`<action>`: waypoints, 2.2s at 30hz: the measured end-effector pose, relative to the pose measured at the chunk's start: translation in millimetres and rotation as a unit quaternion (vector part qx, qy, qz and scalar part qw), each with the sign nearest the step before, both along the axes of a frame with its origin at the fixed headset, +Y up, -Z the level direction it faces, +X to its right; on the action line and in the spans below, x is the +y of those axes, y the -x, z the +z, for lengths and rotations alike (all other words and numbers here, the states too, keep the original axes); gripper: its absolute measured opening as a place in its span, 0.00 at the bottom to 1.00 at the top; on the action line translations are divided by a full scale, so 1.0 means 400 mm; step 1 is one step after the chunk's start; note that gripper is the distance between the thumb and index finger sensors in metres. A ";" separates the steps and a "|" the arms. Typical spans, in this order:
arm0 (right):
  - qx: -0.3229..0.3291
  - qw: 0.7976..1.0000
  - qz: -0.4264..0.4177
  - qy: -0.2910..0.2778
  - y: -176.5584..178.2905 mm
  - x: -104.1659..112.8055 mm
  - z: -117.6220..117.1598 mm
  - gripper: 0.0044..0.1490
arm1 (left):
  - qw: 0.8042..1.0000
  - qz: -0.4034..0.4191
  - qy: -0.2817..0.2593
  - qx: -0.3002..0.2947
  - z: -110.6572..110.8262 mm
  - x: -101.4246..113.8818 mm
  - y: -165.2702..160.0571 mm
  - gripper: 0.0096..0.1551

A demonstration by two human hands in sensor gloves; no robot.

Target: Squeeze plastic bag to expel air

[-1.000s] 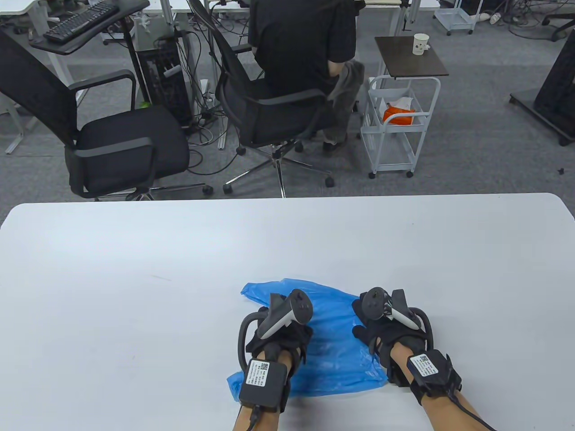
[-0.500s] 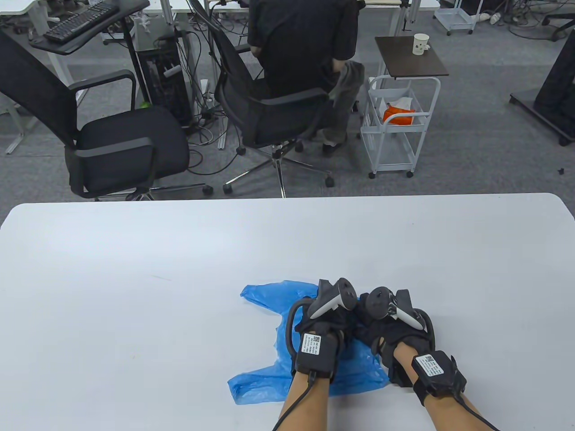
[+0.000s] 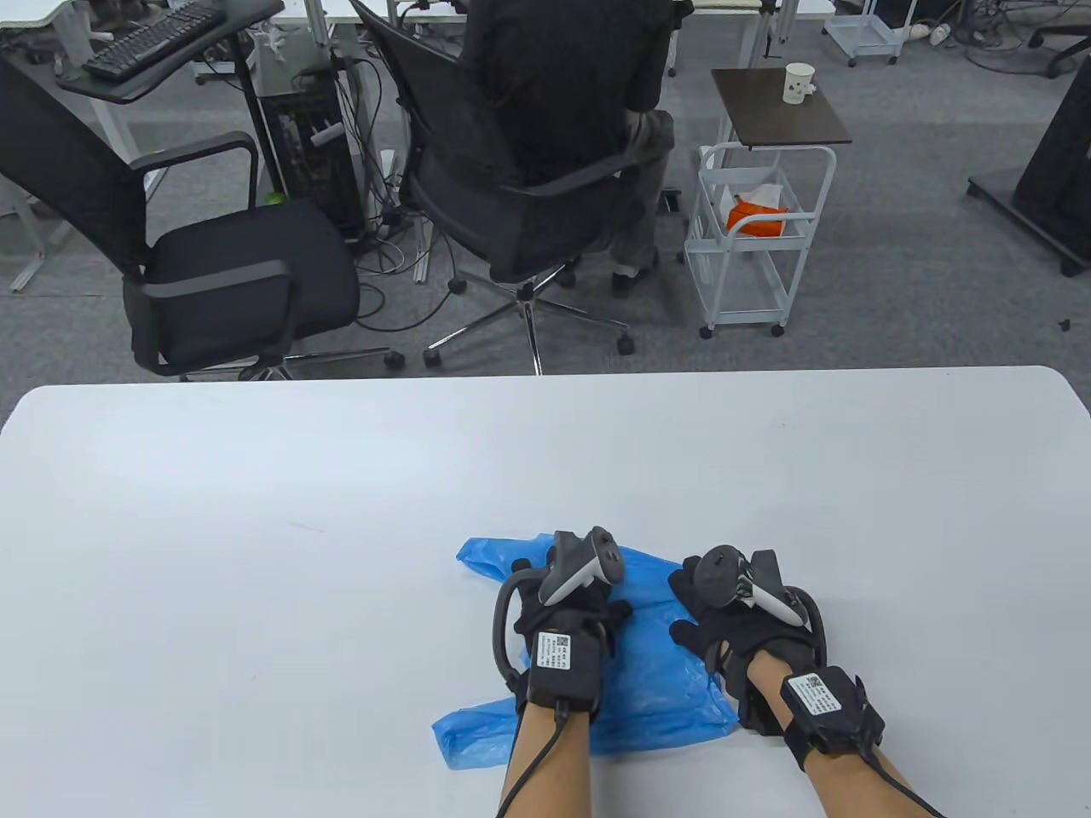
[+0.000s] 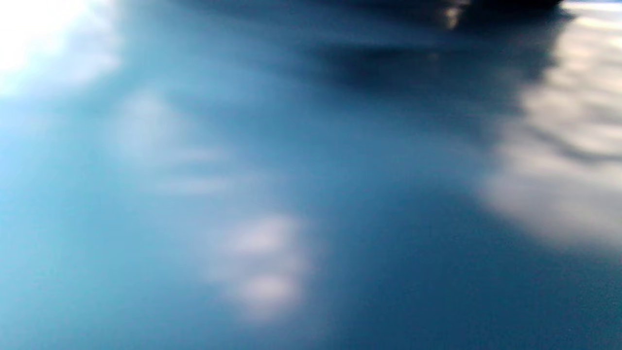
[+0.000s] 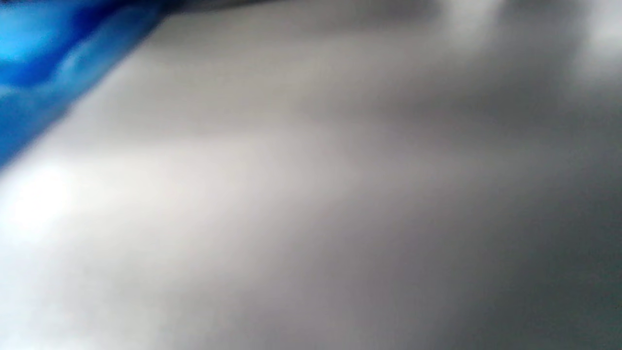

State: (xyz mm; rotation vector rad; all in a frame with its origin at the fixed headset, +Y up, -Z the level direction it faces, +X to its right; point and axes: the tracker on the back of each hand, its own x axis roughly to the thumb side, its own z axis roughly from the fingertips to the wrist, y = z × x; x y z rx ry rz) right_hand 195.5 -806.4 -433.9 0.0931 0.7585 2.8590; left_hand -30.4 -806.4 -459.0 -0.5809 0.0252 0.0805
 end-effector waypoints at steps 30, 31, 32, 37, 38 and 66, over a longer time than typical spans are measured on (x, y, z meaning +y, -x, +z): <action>-0.004 1.000 0.024 -0.004 0.010 0.008 -0.002 0.44 | 0.995 0.034 -0.006 0.097 0.034 -0.011 0.263 0.44; -0.003 1.000 0.030 0.002 0.013 0.010 -0.002 0.45 | 0.995 0.044 -0.002 0.094 0.036 -0.011 0.265 0.45; 0.005 0.999 0.038 0.011 0.012 0.014 -0.002 0.47 | 0.994 0.070 0.002 0.085 0.040 -0.006 0.267 0.45; -0.024 0.996 0.010 -0.089 -0.050 0.110 0.029 0.50 | 0.990 0.083 -0.112 0.033 0.092 0.115 0.277 0.45; -0.028 0.995 0.016 -0.098 -0.066 0.130 0.042 0.50 | 0.988 0.085 -0.123 0.029 0.106 0.137 0.278 0.45; -0.046 0.984 -0.019 -0.171 -0.206 0.164 0.424 0.50 | 0.958 0.127 -0.254 0.047 0.526 0.211 0.328 0.41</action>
